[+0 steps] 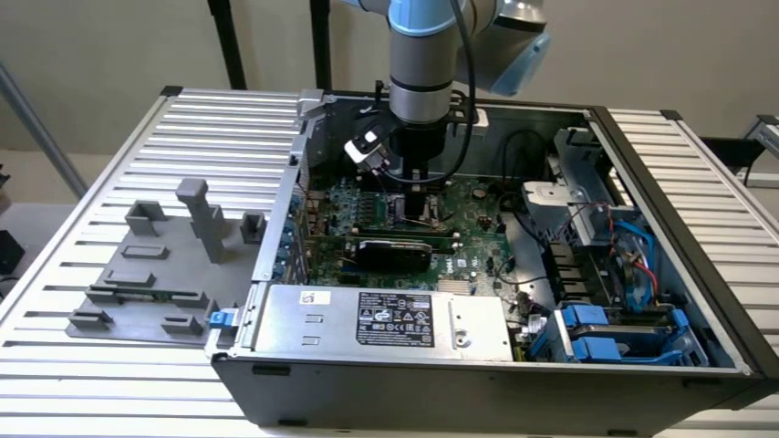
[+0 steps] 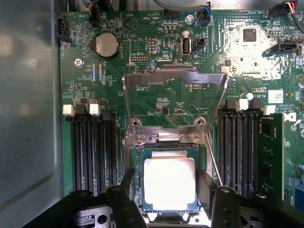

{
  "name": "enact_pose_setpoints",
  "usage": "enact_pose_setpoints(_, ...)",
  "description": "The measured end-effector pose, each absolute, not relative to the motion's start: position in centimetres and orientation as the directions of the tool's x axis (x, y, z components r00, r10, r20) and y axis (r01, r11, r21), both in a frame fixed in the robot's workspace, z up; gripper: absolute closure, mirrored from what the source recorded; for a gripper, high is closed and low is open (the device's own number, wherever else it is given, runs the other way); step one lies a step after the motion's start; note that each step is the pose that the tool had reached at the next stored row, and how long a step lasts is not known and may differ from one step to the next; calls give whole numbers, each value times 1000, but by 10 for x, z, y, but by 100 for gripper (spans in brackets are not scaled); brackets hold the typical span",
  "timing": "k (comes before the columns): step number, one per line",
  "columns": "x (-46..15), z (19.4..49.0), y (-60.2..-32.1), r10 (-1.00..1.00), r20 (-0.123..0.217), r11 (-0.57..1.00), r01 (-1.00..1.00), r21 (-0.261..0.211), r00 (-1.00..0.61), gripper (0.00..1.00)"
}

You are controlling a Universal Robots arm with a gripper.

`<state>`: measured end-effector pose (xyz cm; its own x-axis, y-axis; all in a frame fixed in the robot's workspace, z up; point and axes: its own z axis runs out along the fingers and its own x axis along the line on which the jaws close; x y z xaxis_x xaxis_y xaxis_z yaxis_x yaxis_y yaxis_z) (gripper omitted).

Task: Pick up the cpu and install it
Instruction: 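Place the cpu into insertion slot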

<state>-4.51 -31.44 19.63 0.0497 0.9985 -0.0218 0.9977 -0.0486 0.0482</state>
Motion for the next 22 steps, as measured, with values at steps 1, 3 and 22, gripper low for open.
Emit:
enact_pose_setpoints(1, -45, 196, -314, 999, -23, -49, 998, 48, 50, 37)
enact_pose_setpoints(3, -45, 196, -314, 998, -25, -48, 998, 48, 50, 37)
enact_pose_setpoints(22, -45, 202, -314, 999, -3, -50, 998, 47, 50, 37)
